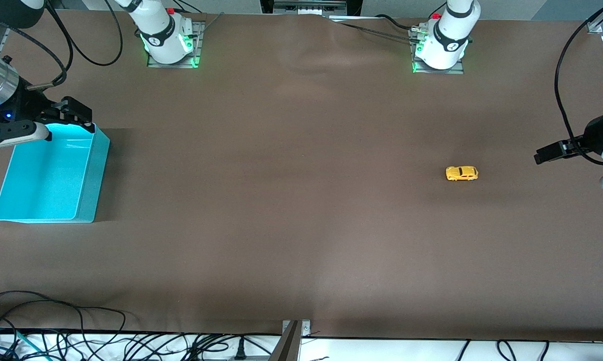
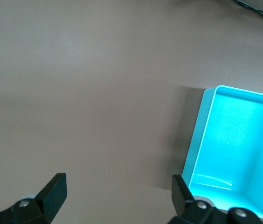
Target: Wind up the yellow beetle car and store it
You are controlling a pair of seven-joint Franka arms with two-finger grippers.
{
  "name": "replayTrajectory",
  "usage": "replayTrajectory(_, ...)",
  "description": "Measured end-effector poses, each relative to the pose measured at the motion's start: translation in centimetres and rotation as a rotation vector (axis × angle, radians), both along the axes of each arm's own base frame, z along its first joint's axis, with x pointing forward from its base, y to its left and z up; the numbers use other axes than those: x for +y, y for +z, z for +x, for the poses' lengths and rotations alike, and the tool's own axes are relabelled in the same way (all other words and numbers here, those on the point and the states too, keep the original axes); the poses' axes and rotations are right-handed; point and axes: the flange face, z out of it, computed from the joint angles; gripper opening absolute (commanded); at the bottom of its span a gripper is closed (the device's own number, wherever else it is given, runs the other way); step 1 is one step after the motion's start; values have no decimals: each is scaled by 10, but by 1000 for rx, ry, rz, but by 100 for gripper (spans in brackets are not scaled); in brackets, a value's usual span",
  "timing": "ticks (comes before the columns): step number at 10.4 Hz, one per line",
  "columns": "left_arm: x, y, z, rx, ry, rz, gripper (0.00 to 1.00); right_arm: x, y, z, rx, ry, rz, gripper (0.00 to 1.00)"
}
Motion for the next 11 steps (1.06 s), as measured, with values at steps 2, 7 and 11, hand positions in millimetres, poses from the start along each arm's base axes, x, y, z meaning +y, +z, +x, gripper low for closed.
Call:
replayTrajectory(2,-10,-1,0,3,-15,-13,99,0,0,0,3,0,-1,100)
replayTrajectory(7,-17,1,-2,2,-25,-15,99,0,2,0,2,2,-4,100)
replayTrajectory(11,-13,0,-3,6,-29,-14,100,-1,-3,0,22,2,-6,100)
